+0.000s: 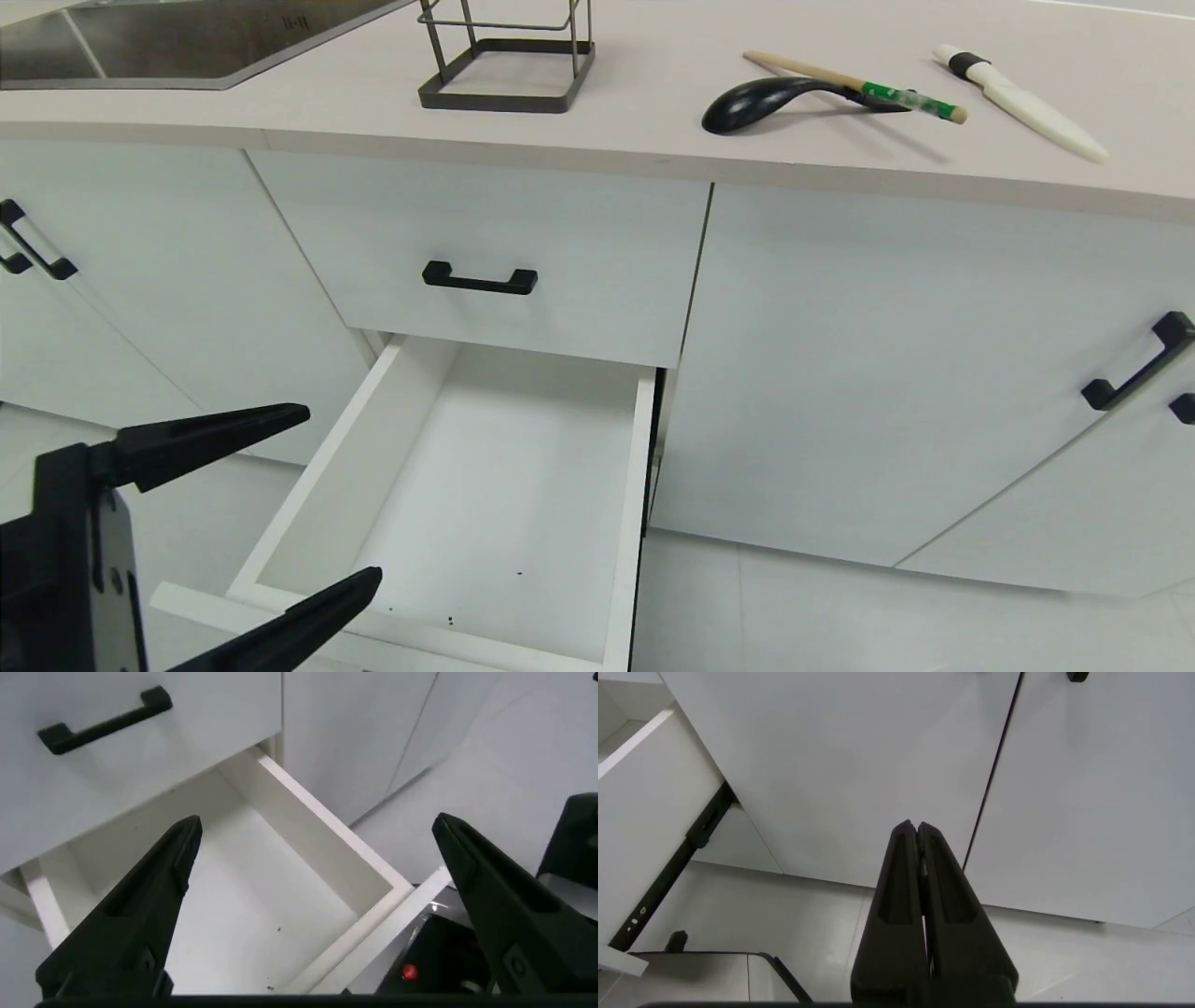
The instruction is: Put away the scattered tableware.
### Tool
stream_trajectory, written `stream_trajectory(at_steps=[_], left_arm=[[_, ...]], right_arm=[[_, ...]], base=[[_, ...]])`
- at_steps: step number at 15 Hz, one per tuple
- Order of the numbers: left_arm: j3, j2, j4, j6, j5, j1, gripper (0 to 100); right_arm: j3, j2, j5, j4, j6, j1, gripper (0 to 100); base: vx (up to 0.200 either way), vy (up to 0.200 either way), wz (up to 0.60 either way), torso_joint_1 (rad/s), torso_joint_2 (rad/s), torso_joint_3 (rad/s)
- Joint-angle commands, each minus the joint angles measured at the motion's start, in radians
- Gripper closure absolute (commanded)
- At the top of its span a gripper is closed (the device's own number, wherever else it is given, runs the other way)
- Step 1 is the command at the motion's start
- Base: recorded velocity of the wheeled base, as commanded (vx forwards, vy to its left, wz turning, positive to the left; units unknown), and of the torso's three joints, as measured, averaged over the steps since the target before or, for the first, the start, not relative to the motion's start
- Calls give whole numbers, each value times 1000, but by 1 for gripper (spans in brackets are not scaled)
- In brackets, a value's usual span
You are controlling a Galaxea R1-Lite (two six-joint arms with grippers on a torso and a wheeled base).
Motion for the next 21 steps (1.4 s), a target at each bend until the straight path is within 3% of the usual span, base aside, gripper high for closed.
stream_trajectory(at_steps=[1, 2, 5, 7, 8, 10, 14, 16, 20, 21], left_arm=[[-7, -12, -1, 23, 1, 7, 0], [-20, 2, -2, 30, 3, 10, 0], [-73, 8, -2, 23, 40, 113, 0], [-99, -15, -28, 23, 50, 240, 0], [-89, -37, -83, 30, 46, 314, 0], [-30, -129, -234, 30, 38, 393, 0], [42, -417, -246, 23, 18, 502, 0], [94, -544, -244, 21, 15, 585, 0], [135, -615, -244, 0, 9, 634, 0], [166, -630, -241, -37, 9, 634, 0]], right_arm=[[0, 1, -1, -1, 0, 0, 100], [0, 1, -1, -1, 0, 0, 100], [0, 1, 1, 1, 0, 0, 100], [0, 1, -1, -1, 0, 0, 100], [0, 1, -1, -1, 0, 0, 100], [0, 1, -1, -1, 0, 0, 100], [0, 1, -1, -1, 0, 0, 100], [0, 1, -1, -1, 0, 0, 100], [0, 1, -1, -1, 0, 0, 100], [0, 1, -1, -1, 0, 0, 100]], base=[[0, 0, 0, 0, 0, 0], [0, 0, 0, 0, 0, 0], [0, 0, 0, 0, 0, 0], [0, 0, 0, 0, 0, 0], [0, 0, 0, 0, 0, 0], [0, 0, 0, 0, 0, 0], [0, 0, 0, 0, 0, 0], [0, 0, 0, 0, 0, 0], [0, 0, 0, 0, 0, 0], [0, 0, 0, 0, 0, 0]])
